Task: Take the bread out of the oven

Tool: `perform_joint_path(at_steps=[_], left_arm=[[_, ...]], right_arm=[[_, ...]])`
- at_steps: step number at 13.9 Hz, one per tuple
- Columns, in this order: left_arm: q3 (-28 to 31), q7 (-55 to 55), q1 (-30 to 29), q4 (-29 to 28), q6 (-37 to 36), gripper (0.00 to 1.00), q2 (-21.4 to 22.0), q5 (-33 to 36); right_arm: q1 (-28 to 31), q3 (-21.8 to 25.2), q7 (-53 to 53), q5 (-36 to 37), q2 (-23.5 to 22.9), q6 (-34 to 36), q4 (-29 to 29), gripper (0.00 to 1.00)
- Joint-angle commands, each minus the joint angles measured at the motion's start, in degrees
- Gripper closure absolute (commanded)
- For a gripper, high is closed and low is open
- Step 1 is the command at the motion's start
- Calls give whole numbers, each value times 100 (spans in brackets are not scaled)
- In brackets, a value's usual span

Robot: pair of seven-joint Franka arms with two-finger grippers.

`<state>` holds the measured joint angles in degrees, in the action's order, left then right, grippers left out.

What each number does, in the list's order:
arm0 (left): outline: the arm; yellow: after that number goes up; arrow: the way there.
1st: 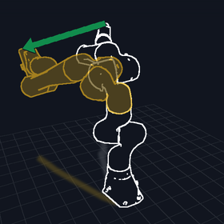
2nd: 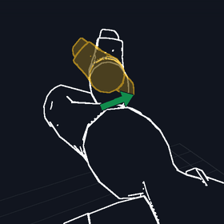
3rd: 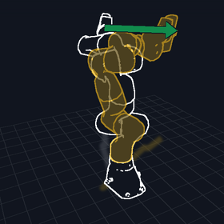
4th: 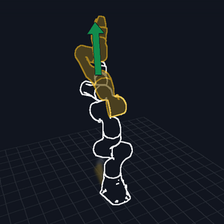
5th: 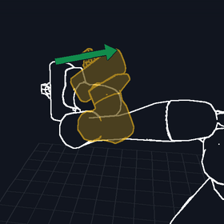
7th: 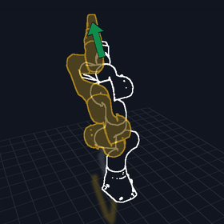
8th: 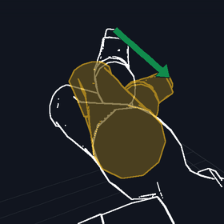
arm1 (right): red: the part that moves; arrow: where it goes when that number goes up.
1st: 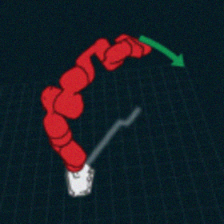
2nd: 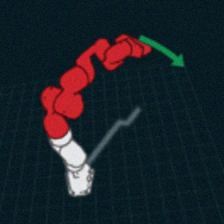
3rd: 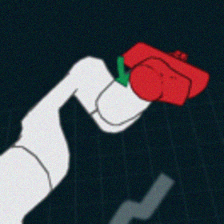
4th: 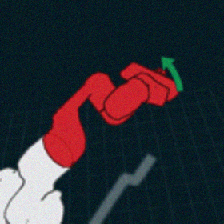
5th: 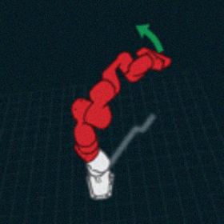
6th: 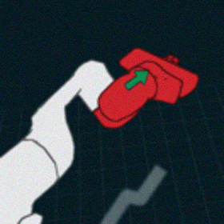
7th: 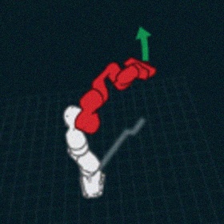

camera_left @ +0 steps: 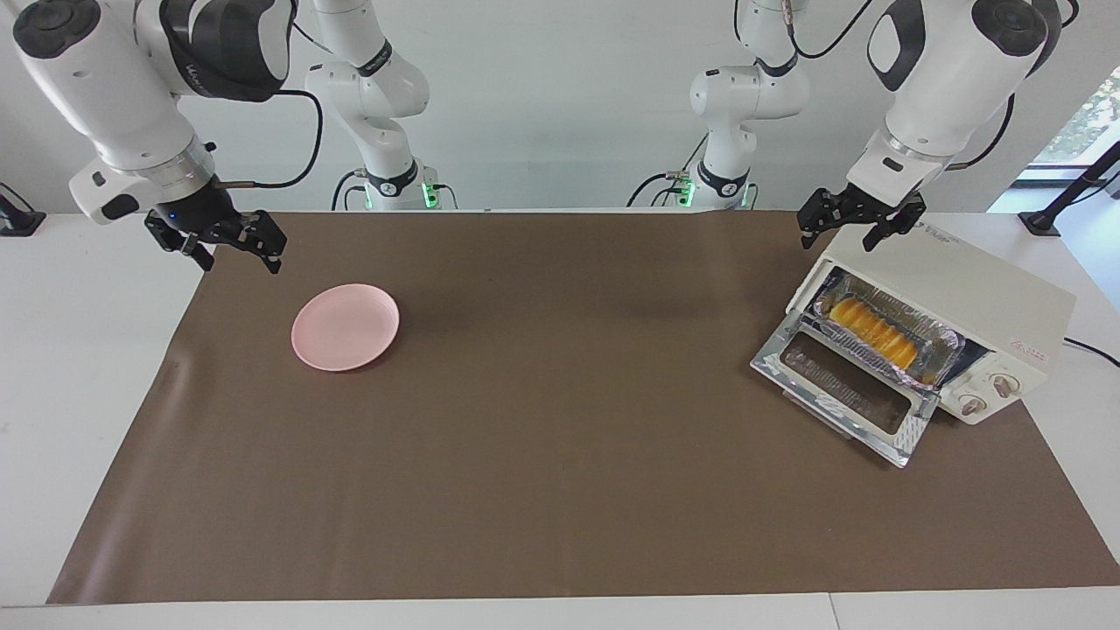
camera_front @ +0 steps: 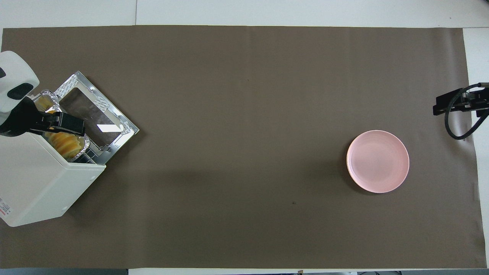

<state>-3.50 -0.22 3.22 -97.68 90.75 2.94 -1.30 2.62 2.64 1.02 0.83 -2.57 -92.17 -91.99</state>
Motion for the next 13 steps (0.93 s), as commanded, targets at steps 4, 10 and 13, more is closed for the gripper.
perform_joint_path(at_steps=[4,10,13], left_arm=[[8,-67,-76,48,-92,0,84,-37],[-10,390,-50,92,-84,0,58,-37],[-45,539,-32,625,-180,0,-484,-72]], right_arm=[[46,-17,100,-22,99,50,-100,0],[46,-17,91,-22,99,50,-100,0],[46,-17,91,-22,99,50,-100,0]])
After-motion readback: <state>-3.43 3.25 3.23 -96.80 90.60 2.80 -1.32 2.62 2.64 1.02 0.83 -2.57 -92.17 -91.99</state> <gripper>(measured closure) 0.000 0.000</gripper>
